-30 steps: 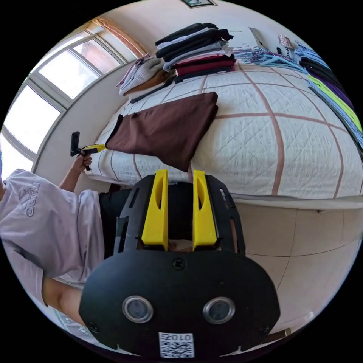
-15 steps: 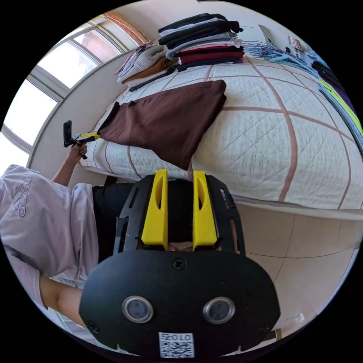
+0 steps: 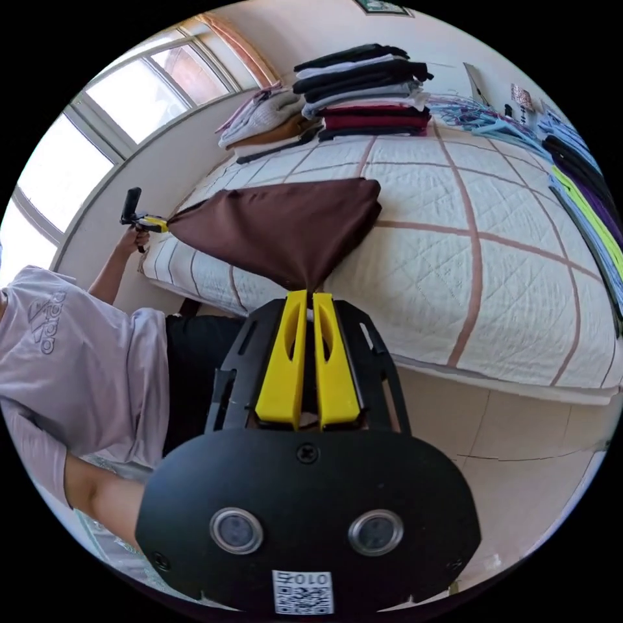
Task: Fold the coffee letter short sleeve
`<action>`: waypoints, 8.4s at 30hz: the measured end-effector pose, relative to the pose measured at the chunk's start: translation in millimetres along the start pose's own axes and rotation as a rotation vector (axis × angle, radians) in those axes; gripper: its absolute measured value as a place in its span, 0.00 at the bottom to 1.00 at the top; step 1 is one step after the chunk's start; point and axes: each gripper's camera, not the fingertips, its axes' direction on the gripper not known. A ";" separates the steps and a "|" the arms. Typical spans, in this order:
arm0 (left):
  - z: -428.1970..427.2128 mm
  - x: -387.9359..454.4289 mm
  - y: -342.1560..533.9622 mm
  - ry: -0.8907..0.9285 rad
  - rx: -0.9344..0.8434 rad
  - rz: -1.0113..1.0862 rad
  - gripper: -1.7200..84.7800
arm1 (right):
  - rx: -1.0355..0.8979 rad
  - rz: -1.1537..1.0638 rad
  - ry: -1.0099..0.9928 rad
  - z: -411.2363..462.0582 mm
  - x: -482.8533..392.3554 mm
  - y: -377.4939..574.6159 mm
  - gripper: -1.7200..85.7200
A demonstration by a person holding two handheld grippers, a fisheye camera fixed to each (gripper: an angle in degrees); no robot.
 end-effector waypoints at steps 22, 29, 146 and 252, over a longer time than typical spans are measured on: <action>-4.9 3.6 -42.9 -0.067 0.217 0.041 0.03 | 0.140 0.093 0.205 -41.6 -58.1 -81.5 0.13; 46.1 10.3 -64.1 -0.037 0.113 0.074 0.02 | 0.134 0.083 0.174 -46.0 -72.9 -95.4 0.07; 134.8 308.0 -204.2 -0.140 0.161 0.559 0.04 | 0.339 0.474 -0.624 92.0 92.6 -5.2 0.07; 255.0 137.2 -218.3 0.489 0.094 -0.251 0.20 | 0.309 0.102 0.257 73.9 -276.6 37.6 0.14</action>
